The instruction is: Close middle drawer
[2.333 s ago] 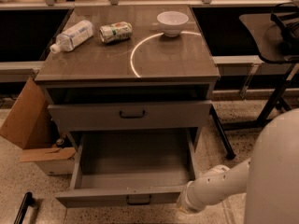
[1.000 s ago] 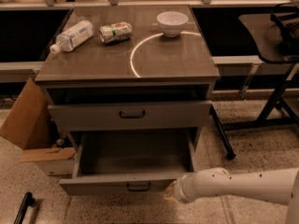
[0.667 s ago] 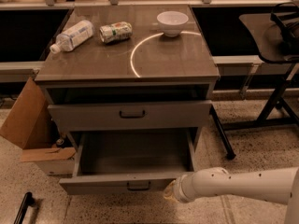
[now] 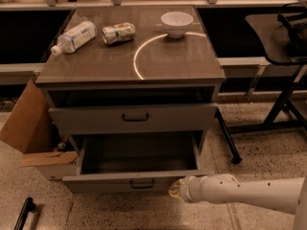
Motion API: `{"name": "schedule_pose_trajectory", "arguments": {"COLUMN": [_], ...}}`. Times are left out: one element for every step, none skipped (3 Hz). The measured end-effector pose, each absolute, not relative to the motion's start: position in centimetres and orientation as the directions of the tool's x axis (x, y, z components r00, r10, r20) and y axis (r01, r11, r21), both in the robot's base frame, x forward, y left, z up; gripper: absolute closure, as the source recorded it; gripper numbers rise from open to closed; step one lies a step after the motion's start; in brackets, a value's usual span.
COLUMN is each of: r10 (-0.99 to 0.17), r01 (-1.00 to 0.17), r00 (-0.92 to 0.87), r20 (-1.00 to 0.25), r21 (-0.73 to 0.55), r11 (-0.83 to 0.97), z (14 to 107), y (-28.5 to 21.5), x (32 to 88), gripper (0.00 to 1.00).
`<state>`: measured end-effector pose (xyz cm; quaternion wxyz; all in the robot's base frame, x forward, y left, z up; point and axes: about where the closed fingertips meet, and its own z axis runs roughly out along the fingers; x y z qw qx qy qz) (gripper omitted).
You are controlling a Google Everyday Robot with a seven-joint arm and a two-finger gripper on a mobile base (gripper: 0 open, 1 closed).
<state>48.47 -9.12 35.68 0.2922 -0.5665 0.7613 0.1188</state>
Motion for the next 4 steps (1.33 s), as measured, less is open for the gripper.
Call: {"name": "schedule_pose_trajectory", "arguments": {"r10": [-0.765,-0.707,-0.677,-0.659], "r01": [-0.916,-0.905,-0.904,-0.904], "r00": [-0.152,-0.106,-0.075,-0.049], "r20": [-0.626,-0.699,-0.732,-0.750], "r21": [-0.202,-0.227,-0.237,-0.247], "r11": [0.347,0.360,0.356,0.348], "z": [35.6,36.0,36.4,37.1], "y": [-9.3,-9.8,-10.8,-11.5], "x": [50.7,53.6,55.4,57.1], "gripper": [1.00,1.00,1.00,1.00]}}
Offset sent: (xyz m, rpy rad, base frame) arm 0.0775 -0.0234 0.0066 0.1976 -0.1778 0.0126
